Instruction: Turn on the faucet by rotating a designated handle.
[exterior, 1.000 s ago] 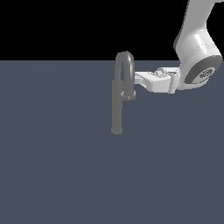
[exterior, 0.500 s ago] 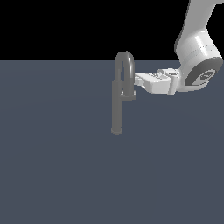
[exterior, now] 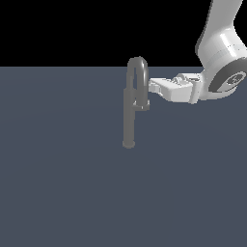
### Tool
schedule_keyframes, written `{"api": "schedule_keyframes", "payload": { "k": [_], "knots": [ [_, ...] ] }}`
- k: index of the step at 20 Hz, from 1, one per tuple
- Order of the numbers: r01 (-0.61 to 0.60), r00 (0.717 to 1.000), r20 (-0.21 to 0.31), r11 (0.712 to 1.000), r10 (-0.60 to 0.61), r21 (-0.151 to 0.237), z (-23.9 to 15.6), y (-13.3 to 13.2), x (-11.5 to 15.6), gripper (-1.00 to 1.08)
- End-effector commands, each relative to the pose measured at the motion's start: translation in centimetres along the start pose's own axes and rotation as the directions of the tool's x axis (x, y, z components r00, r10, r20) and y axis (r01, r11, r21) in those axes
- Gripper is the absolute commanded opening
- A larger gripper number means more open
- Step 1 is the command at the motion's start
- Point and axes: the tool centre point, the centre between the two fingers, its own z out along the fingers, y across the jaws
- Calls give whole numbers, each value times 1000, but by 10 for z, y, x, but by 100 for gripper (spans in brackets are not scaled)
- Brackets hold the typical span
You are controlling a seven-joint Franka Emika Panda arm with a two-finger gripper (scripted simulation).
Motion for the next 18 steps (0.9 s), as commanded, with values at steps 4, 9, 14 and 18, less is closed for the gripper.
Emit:
{"api": "schedule_keyframes", "payload": {
  "k": [4, 9, 14, 18],
  "knots": [
    [-2, 1000, 2, 1000, 2, -2, 0, 16, -1, -100],
    [-2, 1000, 2, 1000, 2, -2, 0, 29, -2, -100],
    [8, 1000, -2, 1000, -8, 0, 0, 35, 0, -100],
    [1, 1000, 1, 1000, -1, -2, 0, 50, 8, -100]
  ]
}}
